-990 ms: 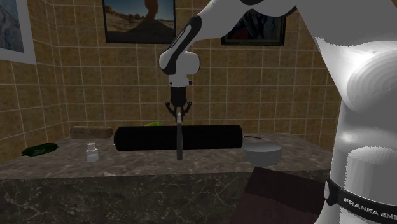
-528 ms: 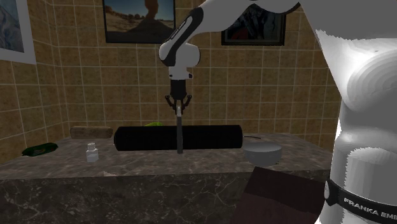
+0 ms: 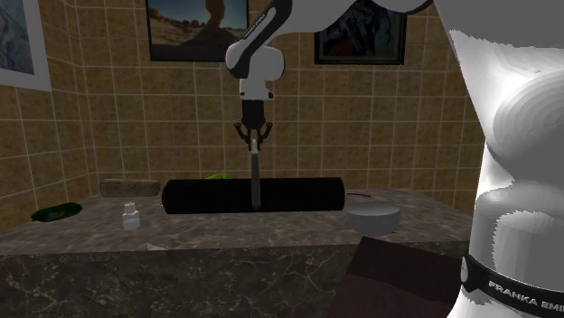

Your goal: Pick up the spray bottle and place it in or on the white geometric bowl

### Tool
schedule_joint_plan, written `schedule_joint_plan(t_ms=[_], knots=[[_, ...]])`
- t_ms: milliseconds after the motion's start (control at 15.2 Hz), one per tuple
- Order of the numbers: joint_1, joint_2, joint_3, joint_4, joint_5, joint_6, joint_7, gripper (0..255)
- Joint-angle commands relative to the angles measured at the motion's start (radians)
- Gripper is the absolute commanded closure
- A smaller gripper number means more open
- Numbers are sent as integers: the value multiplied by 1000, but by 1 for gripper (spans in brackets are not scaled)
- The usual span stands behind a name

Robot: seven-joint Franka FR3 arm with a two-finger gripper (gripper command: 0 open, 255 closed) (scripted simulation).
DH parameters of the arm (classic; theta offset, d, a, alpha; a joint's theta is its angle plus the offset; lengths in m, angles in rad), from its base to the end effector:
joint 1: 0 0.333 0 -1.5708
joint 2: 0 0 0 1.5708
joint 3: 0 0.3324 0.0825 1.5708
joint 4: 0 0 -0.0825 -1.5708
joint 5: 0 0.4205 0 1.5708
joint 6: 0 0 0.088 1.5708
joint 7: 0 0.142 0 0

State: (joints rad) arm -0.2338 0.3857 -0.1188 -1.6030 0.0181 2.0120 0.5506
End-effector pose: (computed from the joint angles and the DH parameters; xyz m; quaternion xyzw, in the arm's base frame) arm 0.6701 -0.2362 0.3764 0.9000 -0.4356 0.0143 0.0127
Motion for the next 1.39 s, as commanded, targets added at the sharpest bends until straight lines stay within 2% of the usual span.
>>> schedule_joint_plan(t_ms=[0, 990, 1320], knots=[[0, -2, 0, 22, 0, -24, 0, 255], [-2, -26, -2, 180, -3, -206, -1, 255], [-34, -193, -29, -20, -16, -171, -62, 255]])
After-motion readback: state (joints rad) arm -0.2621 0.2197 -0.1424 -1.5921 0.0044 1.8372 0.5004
